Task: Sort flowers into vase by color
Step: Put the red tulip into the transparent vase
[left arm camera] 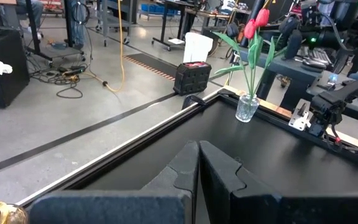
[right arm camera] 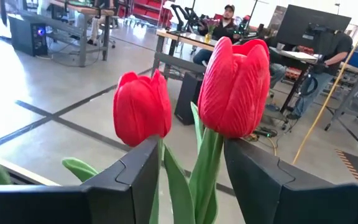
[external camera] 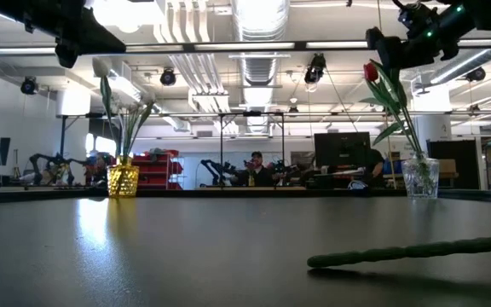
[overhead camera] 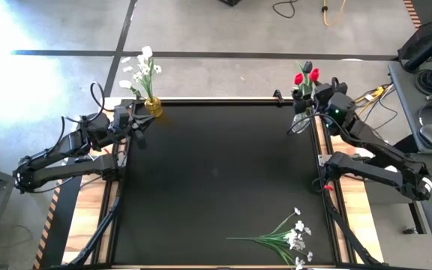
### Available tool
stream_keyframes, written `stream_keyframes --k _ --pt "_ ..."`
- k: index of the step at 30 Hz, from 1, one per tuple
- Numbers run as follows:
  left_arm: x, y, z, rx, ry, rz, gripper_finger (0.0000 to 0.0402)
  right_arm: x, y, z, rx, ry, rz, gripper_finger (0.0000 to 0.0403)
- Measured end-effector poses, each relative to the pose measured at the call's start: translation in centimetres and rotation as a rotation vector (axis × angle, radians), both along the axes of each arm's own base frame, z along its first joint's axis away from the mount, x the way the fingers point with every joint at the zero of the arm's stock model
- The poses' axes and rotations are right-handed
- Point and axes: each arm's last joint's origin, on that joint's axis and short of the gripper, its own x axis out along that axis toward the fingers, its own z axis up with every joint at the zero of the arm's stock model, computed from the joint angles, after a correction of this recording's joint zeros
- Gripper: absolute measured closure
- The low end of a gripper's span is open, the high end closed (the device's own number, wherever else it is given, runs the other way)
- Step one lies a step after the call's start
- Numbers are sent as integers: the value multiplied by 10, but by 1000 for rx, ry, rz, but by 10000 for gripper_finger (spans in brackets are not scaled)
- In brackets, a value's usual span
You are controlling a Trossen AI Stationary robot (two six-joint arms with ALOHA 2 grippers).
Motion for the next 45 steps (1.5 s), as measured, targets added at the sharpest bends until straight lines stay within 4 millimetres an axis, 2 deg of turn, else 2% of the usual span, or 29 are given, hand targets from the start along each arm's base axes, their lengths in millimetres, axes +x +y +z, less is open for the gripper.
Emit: stream_keyframes --k 12,17,23,26,31,36,45 --pt "0 0 0 -1 2 -1 402 -3 3 18 23 11 19 231" --pt "0 0 0 -2 2 -8 402 -4 4 12 80 23 12 248" --pt "0 -1 0 -5 1 -23 402 -1 2 -5 214 29 -18 274" --pt "0 -1 0 -6 1 -28 402 1 0 -11 272 16 -38 263" --pt "0 -1 0 -9 -2 -27 402 2 -1 -16 345 -21 -67 220" --pt "0 -1 0 -12 -4 -26 402 0 1 -1 346 -18 -59 199" --pt "8 1 -4 -35 31 -69 402 -10 12 46 353 -29 -18 220"
